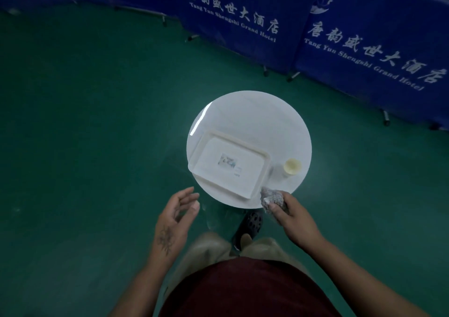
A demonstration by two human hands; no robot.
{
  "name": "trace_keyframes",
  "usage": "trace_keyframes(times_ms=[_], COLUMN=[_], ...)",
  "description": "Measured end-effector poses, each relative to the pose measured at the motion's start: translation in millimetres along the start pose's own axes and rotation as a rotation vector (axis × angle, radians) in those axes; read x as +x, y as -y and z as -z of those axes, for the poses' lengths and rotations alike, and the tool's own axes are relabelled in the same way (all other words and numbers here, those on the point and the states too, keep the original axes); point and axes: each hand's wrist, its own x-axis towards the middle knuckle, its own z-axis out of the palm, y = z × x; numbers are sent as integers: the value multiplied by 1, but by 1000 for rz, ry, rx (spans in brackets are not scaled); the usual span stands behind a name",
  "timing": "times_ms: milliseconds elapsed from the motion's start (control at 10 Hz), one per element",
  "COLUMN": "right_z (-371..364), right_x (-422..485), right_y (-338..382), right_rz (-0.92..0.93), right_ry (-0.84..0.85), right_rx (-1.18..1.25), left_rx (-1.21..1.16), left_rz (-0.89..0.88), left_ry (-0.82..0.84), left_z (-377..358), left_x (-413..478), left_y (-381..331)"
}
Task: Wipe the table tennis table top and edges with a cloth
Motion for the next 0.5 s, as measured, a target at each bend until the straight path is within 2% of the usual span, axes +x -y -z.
trace_keyframes(times_ms=[200,500], right_z=[2,-6], right_x=[58,112], right_y=[16,41], right_rz=[-5,-8], right_ry=[18,-21], right_rx=[-55,30], left_rx=[20,46], left_rz=[28,23], left_ry=[-44,-63], left_z=[-3,1], left_x=[20,50], left_y=[-18,-41])
